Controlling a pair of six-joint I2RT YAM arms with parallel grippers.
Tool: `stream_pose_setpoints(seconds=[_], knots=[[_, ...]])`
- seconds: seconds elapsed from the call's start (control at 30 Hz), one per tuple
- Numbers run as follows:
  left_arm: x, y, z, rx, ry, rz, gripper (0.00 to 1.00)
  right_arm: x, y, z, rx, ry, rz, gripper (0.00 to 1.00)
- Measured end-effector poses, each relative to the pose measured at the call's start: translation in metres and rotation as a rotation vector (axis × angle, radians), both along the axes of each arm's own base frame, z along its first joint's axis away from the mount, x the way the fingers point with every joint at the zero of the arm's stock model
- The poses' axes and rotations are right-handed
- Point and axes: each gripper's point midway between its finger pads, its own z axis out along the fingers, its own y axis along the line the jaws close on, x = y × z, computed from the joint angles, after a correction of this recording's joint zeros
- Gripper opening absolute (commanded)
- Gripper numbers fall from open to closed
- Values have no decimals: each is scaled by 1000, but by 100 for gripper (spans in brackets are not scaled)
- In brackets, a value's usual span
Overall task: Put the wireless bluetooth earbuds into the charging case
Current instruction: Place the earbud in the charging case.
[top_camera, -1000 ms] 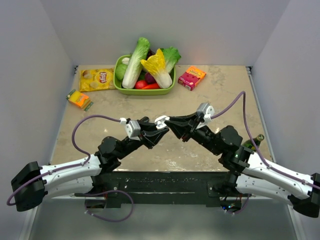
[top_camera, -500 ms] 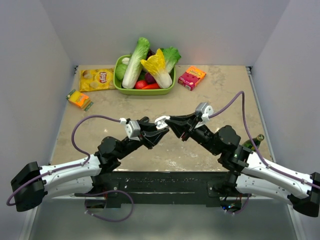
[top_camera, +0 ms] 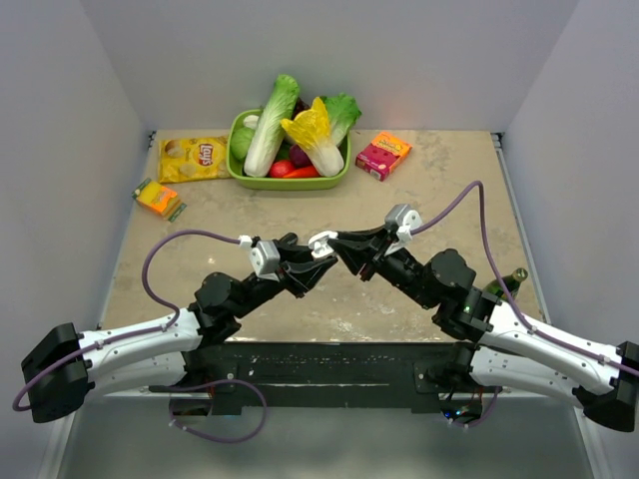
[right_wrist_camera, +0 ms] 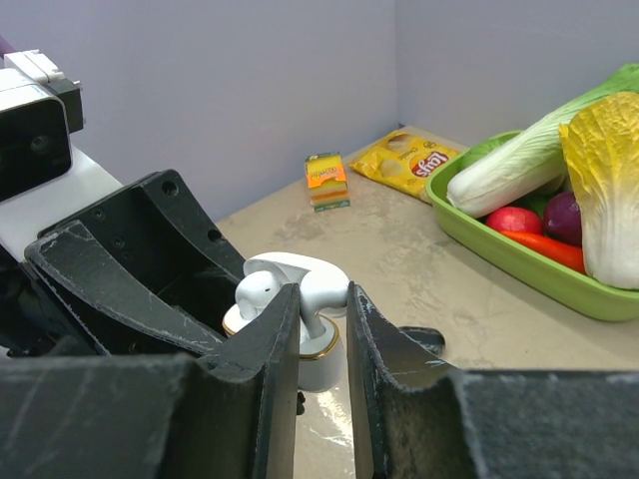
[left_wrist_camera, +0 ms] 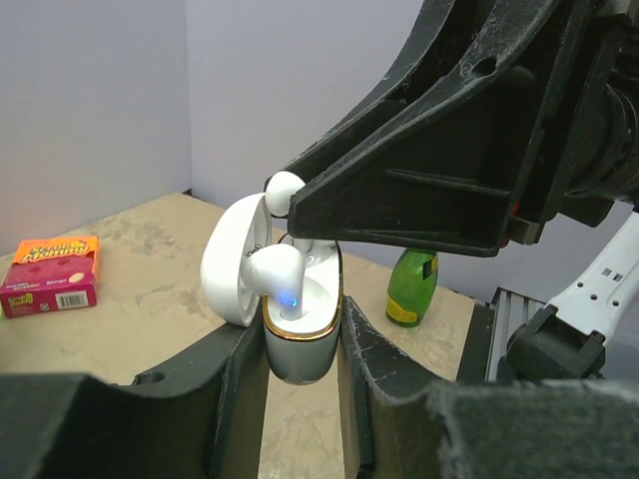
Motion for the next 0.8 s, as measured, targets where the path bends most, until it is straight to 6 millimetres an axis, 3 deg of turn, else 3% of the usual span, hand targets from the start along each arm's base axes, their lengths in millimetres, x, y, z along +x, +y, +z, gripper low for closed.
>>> stream_pose_setpoints(seconds=[0.07,0.1,0.3,0.4,0.63,0.8], knots=[[0,0,0,1,0,0,0,0,0,0,-1,0,0,0],[0,0,0,2,1,0,0,0,0,-1,-3,1,1,11],[0,0,-2,8,4,-1,0,-1,0,-2,-20,9,4,44],[-1,0,0,2,0,-2,0,-1,0,-5,-32,19,5,50],[-1,0,2,-4,-3,-2,0,0,-3,-3,-34,36,-6,55],[-1,0,3,-8,-6,-2,0,0,-8,7,-13,40,-24,66]])
